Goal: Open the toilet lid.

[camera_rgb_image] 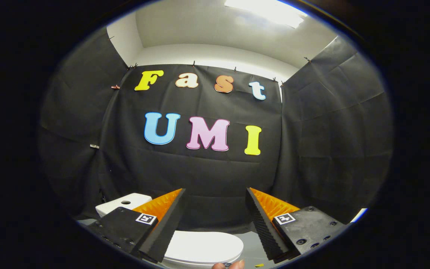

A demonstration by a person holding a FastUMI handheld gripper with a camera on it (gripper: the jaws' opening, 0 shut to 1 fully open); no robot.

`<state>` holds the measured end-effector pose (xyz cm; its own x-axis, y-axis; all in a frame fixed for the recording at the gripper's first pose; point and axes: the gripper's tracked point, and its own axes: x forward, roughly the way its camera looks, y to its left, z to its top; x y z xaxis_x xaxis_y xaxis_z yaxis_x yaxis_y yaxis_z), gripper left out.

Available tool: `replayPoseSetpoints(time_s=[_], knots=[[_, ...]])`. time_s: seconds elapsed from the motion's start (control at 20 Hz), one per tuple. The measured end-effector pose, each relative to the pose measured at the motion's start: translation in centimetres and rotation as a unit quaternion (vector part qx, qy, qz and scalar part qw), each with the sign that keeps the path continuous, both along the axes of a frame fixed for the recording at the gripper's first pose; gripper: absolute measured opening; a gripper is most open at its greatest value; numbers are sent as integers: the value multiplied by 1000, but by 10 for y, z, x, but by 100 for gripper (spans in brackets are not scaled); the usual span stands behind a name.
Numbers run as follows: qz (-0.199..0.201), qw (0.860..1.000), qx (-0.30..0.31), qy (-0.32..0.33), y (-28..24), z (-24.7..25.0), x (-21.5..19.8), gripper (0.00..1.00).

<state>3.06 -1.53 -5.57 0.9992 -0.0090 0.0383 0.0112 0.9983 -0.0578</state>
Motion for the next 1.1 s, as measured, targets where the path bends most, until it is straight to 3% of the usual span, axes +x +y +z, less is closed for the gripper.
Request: replayPoseSetpoints(time_s=[0.15, 0.4, 0.8, 1.1], knots=[[-7, 1000, 1, 4, -9, -40, 13, 98], [30, 999, -9, 25, -9, -131, 32, 99], [50, 993, 23, 102, -22, -286, 35, 99], [39, 970, 126, 202, -49, -381, 26, 99]])
